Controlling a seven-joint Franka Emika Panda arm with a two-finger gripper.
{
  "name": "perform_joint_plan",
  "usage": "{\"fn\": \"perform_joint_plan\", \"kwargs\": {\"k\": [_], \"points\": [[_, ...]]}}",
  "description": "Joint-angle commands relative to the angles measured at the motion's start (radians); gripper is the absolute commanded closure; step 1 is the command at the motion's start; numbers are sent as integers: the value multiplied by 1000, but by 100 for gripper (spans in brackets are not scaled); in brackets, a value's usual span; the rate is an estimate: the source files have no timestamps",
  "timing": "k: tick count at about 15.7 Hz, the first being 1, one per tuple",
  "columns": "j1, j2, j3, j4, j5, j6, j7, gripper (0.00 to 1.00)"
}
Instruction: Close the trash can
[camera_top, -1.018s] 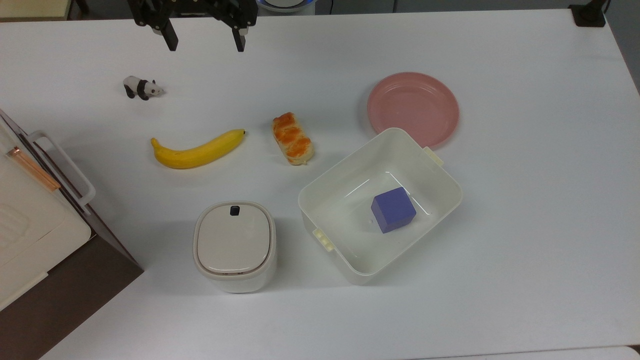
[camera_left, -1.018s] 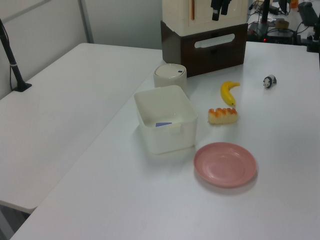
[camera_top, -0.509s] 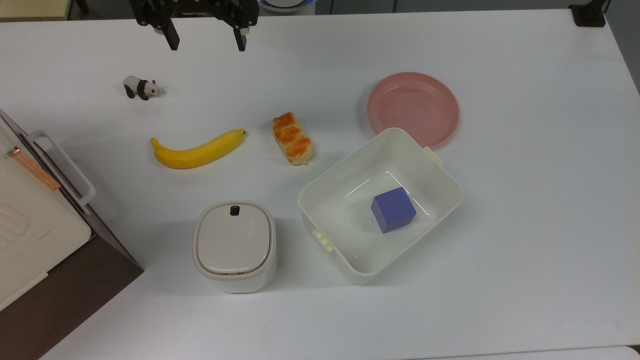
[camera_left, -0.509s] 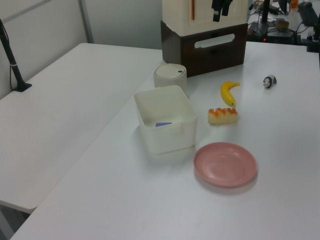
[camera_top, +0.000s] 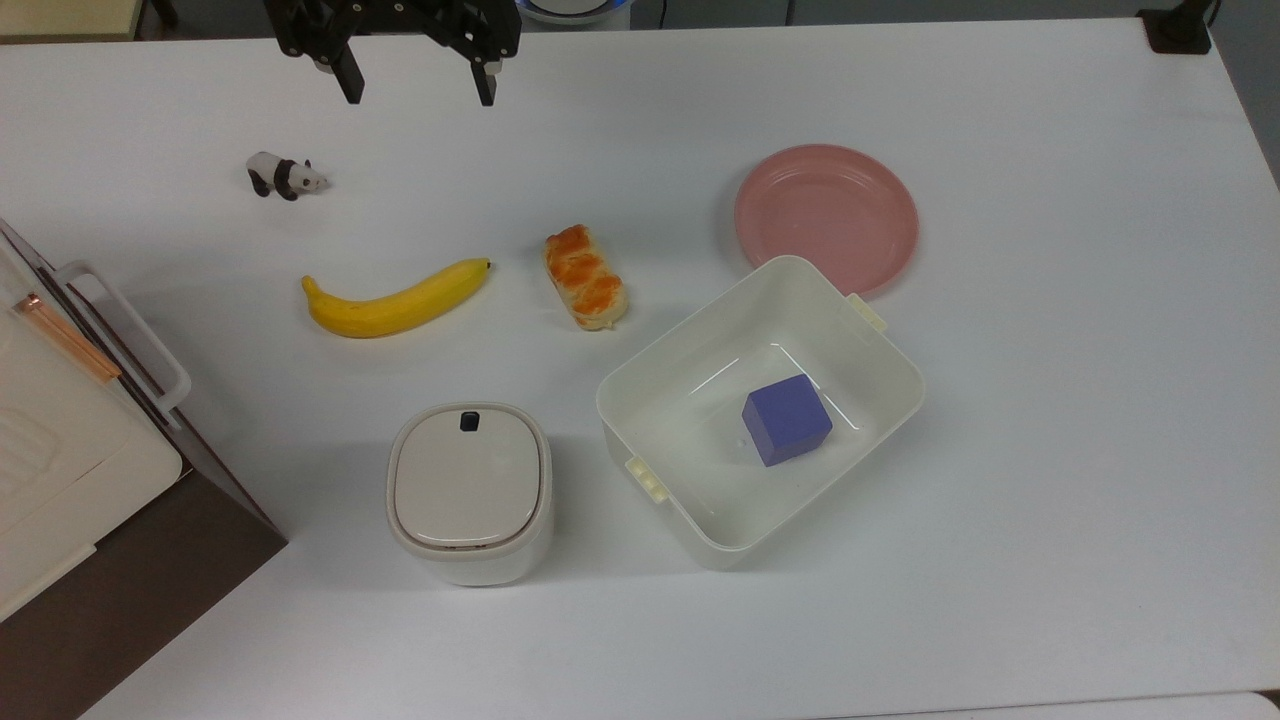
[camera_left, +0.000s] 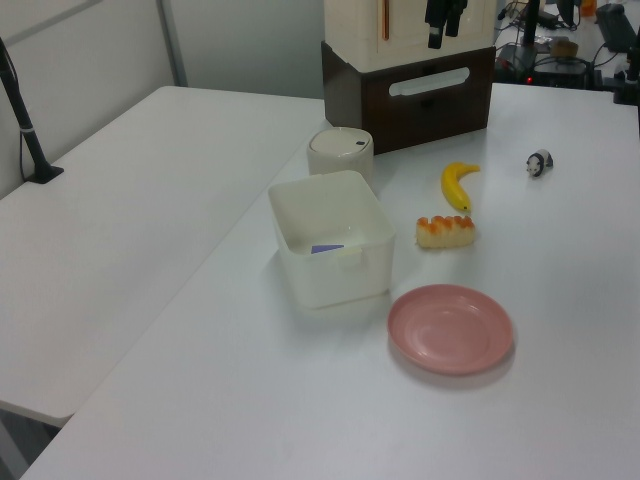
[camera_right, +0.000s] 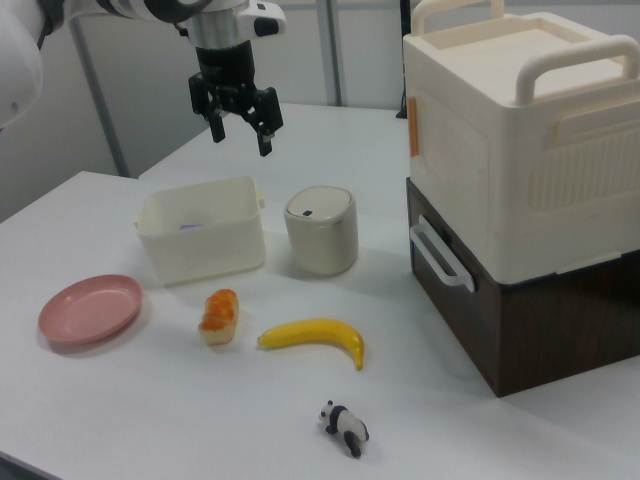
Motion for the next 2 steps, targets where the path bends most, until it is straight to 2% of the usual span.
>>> {"fn": "perform_joint_plan", "kwargs": {"k": [1, 2], "points": [[6, -45, -3, -54, -15, -10, 4, 0], [6, -45, -3, -54, -15, -10, 4, 0]]}}
